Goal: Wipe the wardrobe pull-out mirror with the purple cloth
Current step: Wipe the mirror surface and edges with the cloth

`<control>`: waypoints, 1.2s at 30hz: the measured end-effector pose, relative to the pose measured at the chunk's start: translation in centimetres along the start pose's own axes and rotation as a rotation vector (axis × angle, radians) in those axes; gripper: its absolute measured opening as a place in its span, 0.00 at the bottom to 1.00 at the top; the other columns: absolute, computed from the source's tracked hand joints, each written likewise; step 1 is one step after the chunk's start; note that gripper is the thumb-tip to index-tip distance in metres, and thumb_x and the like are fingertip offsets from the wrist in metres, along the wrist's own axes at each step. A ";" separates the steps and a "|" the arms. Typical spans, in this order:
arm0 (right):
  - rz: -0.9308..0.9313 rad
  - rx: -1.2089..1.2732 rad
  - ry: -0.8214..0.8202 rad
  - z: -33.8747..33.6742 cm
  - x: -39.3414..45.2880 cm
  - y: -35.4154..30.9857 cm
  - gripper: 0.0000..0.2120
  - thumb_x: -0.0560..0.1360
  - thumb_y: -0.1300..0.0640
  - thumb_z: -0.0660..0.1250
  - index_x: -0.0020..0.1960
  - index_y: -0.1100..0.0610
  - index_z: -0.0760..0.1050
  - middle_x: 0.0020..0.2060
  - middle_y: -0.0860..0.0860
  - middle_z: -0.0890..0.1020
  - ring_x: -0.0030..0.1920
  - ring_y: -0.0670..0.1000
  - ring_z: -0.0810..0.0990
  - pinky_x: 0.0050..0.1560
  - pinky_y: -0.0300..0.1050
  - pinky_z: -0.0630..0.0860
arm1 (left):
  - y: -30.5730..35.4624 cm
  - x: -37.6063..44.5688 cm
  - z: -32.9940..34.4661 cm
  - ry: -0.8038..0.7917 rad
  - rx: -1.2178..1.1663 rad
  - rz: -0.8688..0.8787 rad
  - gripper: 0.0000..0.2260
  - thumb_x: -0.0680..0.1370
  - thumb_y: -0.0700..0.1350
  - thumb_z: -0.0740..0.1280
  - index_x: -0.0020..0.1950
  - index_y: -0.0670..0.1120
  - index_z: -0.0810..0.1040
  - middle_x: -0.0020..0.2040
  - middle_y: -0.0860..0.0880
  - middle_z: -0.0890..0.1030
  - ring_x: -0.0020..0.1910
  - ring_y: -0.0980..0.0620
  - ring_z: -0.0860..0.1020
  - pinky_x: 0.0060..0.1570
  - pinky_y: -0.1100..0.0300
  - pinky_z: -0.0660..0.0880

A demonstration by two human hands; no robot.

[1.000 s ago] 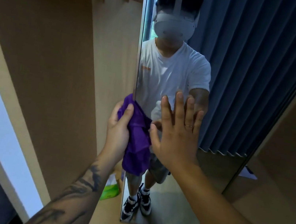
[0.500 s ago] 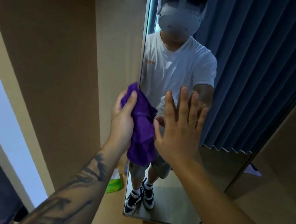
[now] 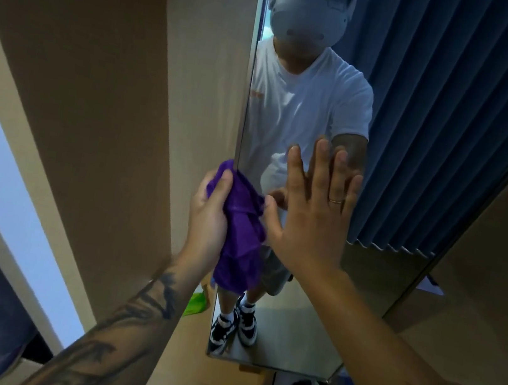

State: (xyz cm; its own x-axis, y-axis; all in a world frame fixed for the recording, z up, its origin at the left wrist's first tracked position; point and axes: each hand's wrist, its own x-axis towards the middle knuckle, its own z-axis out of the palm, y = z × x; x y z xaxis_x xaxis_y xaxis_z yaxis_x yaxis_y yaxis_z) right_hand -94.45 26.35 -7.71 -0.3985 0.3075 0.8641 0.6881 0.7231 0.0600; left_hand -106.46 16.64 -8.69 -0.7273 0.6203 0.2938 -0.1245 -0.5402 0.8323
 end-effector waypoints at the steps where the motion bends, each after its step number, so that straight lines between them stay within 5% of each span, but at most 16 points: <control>1: -0.004 -0.004 -0.007 -0.1 -0.1 0.0 0.39 0.80 0.41 0.64 0.85 0.54 0.54 0.83 0.61 0.53 0.83 0.65 0.49 0.79 0.70 0.48 | -1.2 -0.9 -0.7 0.025 0.021 -0.025 0.09 0.85 0.52 0.66 0.52 0.59 0.86 0.42 0.55 0.84 0.41 0.58 0.83 0.40 0.66 0.79; 6: -0.019 -0.006 -0.032 -0.3 -0.3 0.2 0.38 0.80 0.42 0.64 0.84 0.54 0.54 0.83 0.61 0.52 0.83 0.66 0.49 0.79 0.71 0.49 | -2.3 -1.5 -1.1 0.036 0.008 -0.081 0.08 0.83 0.54 0.66 0.53 0.57 0.86 0.46 0.50 0.85 0.45 0.50 0.84 0.46 0.57 0.82; 12: 0.044 0.025 -0.050 0.5 -2.9 -1.1 0.37 0.81 0.43 0.64 0.84 0.53 0.55 0.83 0.60 0.51 0.83 0.65 0.49 0.80 0.69 0.50 | 0.2 0.4 0.2 0.015 0.032 0.087 0.08 0.83 0.55 0.67 0.51 0.58 0.85 0.41 0.56 0.82 0.40 0.60 0.80 0.41 0.67 0.77; 17: 0.027 0.016 -0.104 1.3 -5.0 -0.9 0.38 0.80 0.44 0.65 0.85 0.53 0.54 0.84 0.59 0.50 0.83 0.64 0.48 0.80 0.68 0.50 | -4.5 -2.2 -2.5 0.065 0.068 -0.085 0.09 0.87 0.46 0.62 0.58 0.48 0.82 0.43 0.54 0.87 0.41 0.59 0.84 0.42 0.69 0.78; 22: 0.032 0.007 -0.099 1.5 -5.3 -0.9 0.37 0.81 0.45 0.65 0.84 0.53 0.55 0.83 0.60 0.52 0.83 0.64 0.50 0.79 0.69 0.52 | -2.6 -0.7 -1.4 0.064 0.028 -0.057 0.09 0.83 0.53 0.66 0.54 0.55 0.86 0.49 0.50 0.86 0.48 0.51 0.82 0.51 0.57 0.80; 26: 0.053 0.018 -0.085 1.7 -5.9 -1.3 0.37 0.81 0.45 0.64 0.85 0.52 0.53 0.83 0.60 0.52 0.83 0.65 0.52 0.79 0.70 0.53 | -2.3 -0.3 -1.0 0.060 0.054 0.009 0.08 0.83 0.54 0.66 0.53 0.57 0.86 0.47 0.53 0.85 0.48 0.53 0.83 0.50 0.61 0.79; 31: 0.045 -0.014 -0.187 2.0 -7.6 -1.2 0.37 0.81 0.43 0.63 0.85 0.51 0.52 0.84 0.58 0.48 0.83 0.63 0.47 0.80 0.68 0.49 | -5.5 -2.2 -3.2 0.086 0.035 -0.186 0.10 0.87 0.47 0.62 0.59 0.49 0.83 0.53 0.43 0.86 0.56 0.36 0.83 0.68 0.35 0.74; 34: 0.021 -0.028 -0.224 2.2 -8.8 -0.7 0.37 0.81 0.44 0.64 0.85 0.50 0.52 0.84 0.57 0.47 0.83 0.63 0.48 0.79 0.69 0.52 | -4.3 -1.5 -2.5 0.103 0.013 -0.189 0.10 0.86 0.50 0.64 0.59 0.49 0.84 0.53 0.33 0.83 0.54 0.26 0.81 0.64 0.29 0.75; 36: 0.024 -0.033 -0.224 2.3 -9.1 -0.8 0.37 0.81 0.44 0.63 0.85 0.51 0.52 0.84 0.58 0.48 0.83 0.64 0.48 0.79 0.70 0.51 | -3.0 -0.6 -1.8 0.089 -0.022 -0.164 0.11 0.83 0.53 0.66 0.58 0.49 0.83 0.52 0.36 0.83 0.52 0.23 0.80 0.60 0.25 0.74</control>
State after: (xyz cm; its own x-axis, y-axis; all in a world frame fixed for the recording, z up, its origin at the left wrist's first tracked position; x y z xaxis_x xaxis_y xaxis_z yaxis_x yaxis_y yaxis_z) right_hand -92.75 24.42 -16.75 -0.5037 0.4571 0.7330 0.7172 0.6943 0.0599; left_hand -106.85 16.92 -12.23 -0.7525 0.6491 0.1118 -0.2601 -0.4488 0.8550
